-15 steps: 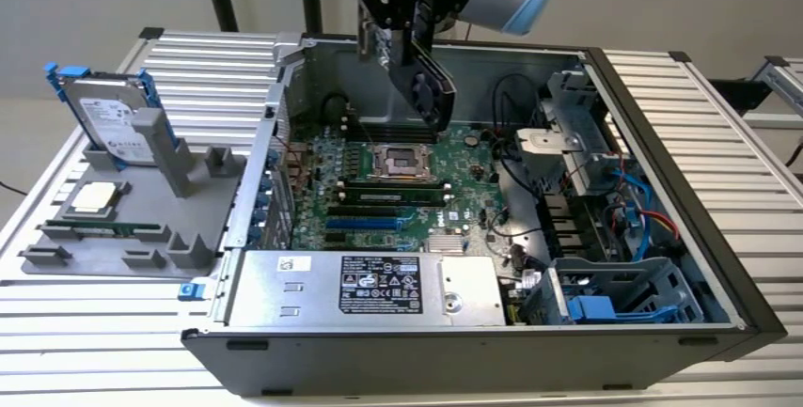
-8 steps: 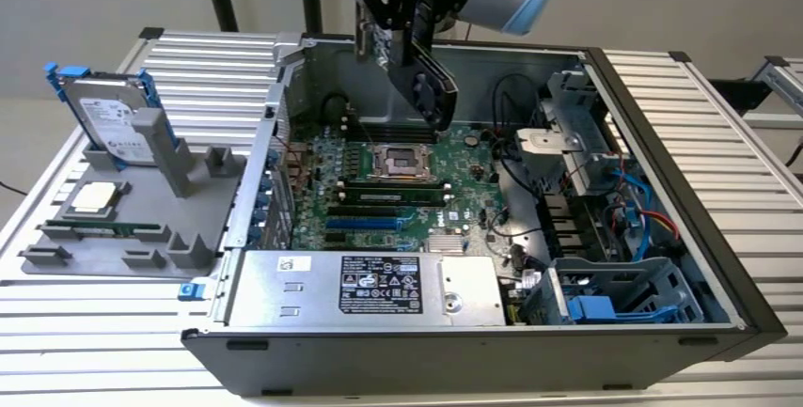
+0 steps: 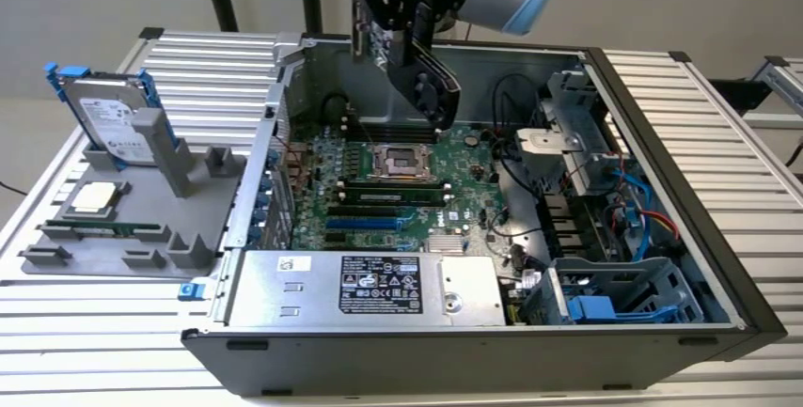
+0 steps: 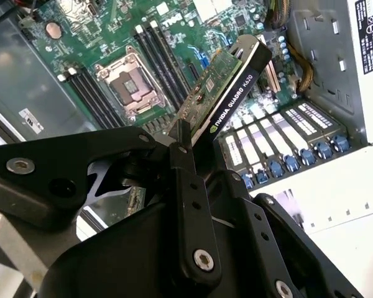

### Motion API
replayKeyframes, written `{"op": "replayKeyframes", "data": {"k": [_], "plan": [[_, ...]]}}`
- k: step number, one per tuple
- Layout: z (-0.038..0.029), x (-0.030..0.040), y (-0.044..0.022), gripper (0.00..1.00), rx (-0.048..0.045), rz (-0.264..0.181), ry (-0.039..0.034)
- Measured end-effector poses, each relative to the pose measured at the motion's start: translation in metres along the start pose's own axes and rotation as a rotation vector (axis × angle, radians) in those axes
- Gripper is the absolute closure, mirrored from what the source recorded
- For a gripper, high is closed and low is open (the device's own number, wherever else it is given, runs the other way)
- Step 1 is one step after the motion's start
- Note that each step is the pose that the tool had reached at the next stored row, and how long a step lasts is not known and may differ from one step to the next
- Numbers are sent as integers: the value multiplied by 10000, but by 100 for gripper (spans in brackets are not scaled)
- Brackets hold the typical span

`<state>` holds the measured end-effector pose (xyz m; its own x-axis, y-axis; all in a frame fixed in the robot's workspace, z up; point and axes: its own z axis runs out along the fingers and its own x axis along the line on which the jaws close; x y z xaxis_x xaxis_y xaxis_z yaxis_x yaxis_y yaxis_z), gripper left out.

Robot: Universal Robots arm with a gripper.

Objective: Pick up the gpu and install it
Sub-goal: 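Insert the gpu into the slot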

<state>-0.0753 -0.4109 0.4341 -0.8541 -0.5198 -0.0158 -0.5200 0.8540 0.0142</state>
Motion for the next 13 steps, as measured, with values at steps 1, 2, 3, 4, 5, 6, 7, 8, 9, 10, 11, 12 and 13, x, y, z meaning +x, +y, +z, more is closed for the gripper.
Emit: {"op": "replayKeyframes", "data": {"k": [1, 2, 3, 4, 5, 6, 7, 8, 9, 10, 11, 12, 13], "plan": [[0, 0, 0, 100, -1, -63, 1], [0, 0, 0, 100, -2, -123, 2], [0, 0, 0, 100, -3, -181, 2], [0, 0, 0, 100, -4, -237, 3], [-1, 0, 0, 100, -5, -295, 4], [0, 0, 0, 100, -7, -356, 3], [0, 1, 0, 100, -8, -410, 3], [0, 0, 0, 100, -8, -462, 4], [0, 0, 0, 100, -8, -517, 3], [0, 0, 0, 100, -6, -573, 2], [0, 0, 0, 100, -6, -628, 0], [0, 0, 0, 100, -6, -684, 0], [0, 0, 0, 100, -6, -739, 0]]}}
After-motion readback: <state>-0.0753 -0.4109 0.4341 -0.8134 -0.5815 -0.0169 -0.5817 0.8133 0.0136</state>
